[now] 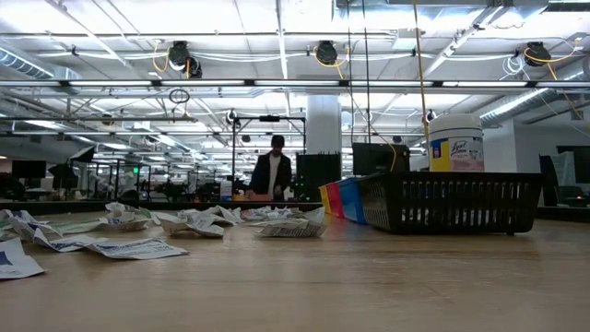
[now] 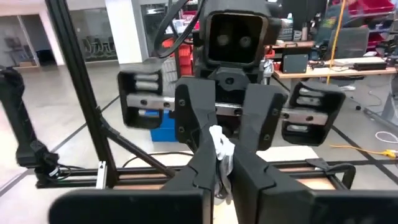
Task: Pick & Place First Aid Supplies
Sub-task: Put the black towelette pack into the black bin
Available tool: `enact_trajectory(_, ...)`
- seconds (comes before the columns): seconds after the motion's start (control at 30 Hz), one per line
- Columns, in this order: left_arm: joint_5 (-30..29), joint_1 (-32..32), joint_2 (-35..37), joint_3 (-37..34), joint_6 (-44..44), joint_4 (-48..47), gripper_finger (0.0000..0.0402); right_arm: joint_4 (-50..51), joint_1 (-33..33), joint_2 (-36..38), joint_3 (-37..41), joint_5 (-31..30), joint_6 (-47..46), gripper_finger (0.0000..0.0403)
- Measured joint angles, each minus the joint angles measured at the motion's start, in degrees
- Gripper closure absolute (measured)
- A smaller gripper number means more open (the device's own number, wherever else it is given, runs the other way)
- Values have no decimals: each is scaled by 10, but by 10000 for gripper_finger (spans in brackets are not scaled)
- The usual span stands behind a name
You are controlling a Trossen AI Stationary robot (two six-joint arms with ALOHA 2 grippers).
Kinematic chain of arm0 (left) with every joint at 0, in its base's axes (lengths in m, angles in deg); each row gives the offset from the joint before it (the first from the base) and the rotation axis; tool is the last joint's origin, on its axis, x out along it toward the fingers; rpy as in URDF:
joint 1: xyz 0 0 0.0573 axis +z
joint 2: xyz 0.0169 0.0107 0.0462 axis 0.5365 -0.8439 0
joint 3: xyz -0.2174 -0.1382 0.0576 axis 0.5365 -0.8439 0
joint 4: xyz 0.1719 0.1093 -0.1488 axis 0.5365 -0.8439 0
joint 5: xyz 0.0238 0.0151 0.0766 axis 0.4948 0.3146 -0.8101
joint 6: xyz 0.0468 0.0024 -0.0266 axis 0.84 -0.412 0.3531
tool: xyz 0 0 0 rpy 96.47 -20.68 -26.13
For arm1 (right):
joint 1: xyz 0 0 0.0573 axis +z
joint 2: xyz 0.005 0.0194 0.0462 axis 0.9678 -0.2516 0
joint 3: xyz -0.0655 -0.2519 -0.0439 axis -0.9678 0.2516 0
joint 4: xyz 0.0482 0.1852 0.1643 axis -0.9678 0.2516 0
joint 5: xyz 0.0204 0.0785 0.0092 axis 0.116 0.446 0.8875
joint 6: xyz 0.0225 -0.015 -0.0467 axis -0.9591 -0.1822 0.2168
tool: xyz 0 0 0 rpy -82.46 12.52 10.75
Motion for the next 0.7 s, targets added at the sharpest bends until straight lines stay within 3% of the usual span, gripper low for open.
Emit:
enact_trajectory(0.1,31,7,5,0,-57,-27,305,27,0,3,0,2,-7,388)
enact_trajectory(0.37,90,20,33,1,-72,-129,231,145,27,16,-1,15,-47,399)
enact_trajectory(0.7,92,20,53,0,-74,-157,213,390,76,16,0,15,-141,399)
